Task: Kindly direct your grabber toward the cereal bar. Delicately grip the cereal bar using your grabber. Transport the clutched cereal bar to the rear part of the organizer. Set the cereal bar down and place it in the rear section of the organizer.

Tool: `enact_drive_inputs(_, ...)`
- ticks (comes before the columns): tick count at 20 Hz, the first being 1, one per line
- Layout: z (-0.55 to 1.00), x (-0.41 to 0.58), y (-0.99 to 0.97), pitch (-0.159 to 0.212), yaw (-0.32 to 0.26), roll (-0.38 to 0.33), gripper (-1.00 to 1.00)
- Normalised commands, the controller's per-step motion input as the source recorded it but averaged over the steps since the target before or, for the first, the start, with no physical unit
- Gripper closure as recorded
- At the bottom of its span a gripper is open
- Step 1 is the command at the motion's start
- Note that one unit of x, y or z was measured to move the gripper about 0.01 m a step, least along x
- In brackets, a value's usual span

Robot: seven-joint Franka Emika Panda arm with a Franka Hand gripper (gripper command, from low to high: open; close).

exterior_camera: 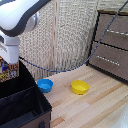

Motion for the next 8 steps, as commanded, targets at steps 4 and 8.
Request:
enact_drive_inputs(4,0.03,0.059,0.00,0.045,-0.003,0.000,-1.00)
enact_drive_inputs(8,0.19,0.088,-0.06,0.070,-0.063,0.017,-1.00)
